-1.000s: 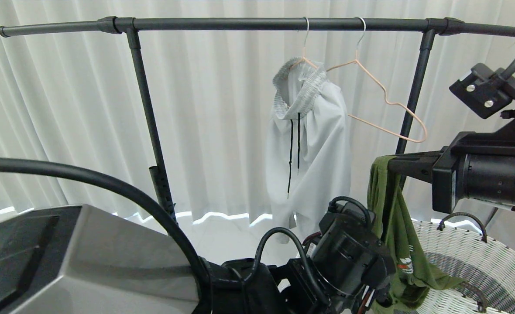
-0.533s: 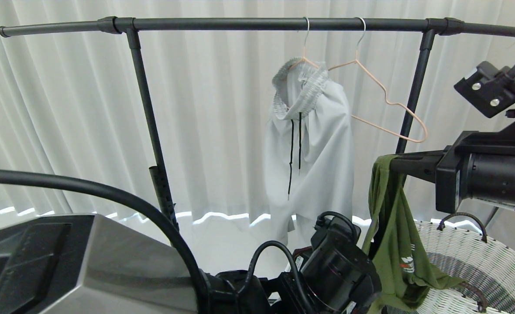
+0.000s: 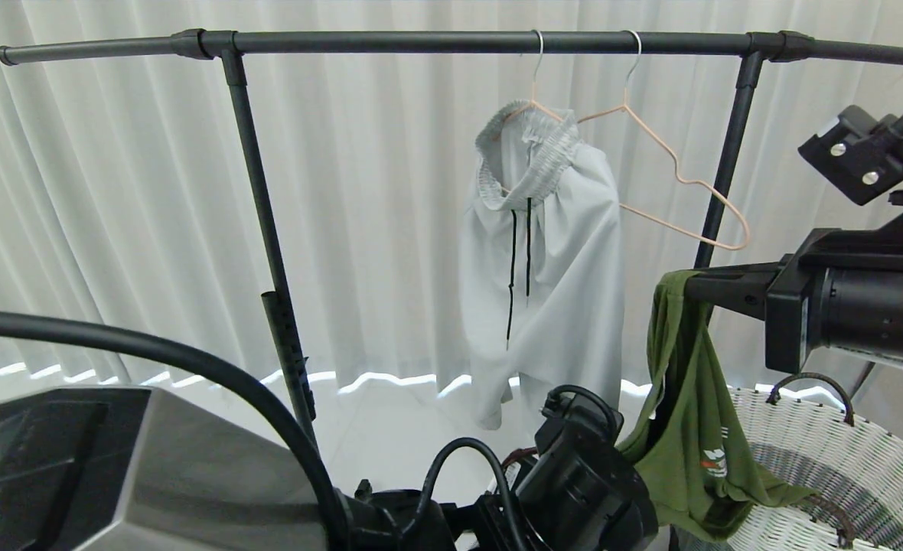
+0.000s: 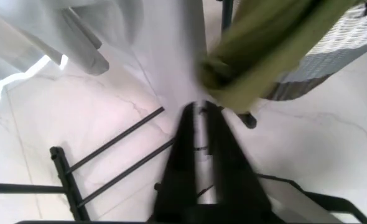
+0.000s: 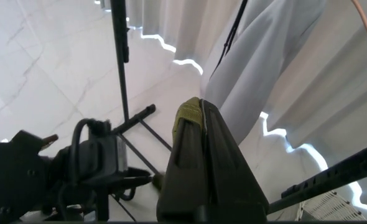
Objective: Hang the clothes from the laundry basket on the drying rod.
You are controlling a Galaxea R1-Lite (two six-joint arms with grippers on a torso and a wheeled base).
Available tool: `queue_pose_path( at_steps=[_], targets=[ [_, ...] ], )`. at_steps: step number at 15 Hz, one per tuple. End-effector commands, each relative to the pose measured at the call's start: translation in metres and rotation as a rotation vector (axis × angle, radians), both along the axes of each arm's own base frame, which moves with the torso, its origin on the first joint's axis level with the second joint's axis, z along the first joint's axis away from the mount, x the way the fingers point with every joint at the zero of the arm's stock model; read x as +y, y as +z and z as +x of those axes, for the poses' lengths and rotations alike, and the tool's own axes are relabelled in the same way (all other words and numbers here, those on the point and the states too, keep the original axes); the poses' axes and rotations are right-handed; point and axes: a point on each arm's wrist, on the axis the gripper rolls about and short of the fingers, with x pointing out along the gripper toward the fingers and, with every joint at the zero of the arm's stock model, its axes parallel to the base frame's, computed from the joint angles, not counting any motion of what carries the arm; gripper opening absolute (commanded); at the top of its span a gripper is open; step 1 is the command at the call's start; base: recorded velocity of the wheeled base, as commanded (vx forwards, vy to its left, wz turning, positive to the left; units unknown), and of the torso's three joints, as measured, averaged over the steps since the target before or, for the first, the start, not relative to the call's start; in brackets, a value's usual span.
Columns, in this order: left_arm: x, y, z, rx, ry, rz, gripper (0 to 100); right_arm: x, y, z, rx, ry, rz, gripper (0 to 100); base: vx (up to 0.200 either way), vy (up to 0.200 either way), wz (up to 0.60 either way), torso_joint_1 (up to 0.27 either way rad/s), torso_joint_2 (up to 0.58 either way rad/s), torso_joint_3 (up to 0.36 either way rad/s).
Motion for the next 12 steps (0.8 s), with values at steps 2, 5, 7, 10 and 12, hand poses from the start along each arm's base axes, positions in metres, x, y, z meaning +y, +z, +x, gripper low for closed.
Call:
queue_pose_path(
  at_steps=[2, 5, 7, 10, 12],
  targets=[
    [0.01, -0.008, -0.011, -0.059, 0.018, 0.025, 0, 0.0, -0.005, 0.0, 0.013, 0.001, -0.01, 0, 0.0, 0.0, 0.0, 0.0, 0.0, 0.0],
    [0.018, 0.003, -0.014, -0.119, 0.054, -0.009, 0, -0.003, -0.013, -0.004, 0.033, 0.0, -0.025, 0, 0.0, 0.0, 0.0, 0.0, 0.0, 0.0],
    [0.025, 0.021, -0.015, -0.133, 0.062, -0.038, 0, -0.004, -0.015, -0.005, 0.037, 0.0, -0.029, 0, 0.0, 0.0, 0.0, 0.0, 0.0, 0.0],
    [0.04, 0.026, -0.022, -0.128, 0.064, -0.037, 0, -0.003, -0.017, -0.004, 0.042, 0.001, -0.035, 0, 0.0, 0.0, 0.0, 0.0, 0.0, 0.0],
    [0.051, 0.031, -0.028, -0.128, 0.064, -0.042, 0, -0.002, -0.02, -0.004, 0.049, 0.006, -0.043, 0, 0.0, 0.0, 0.0, 0.0, 0.0, 0.0]
  ],
)
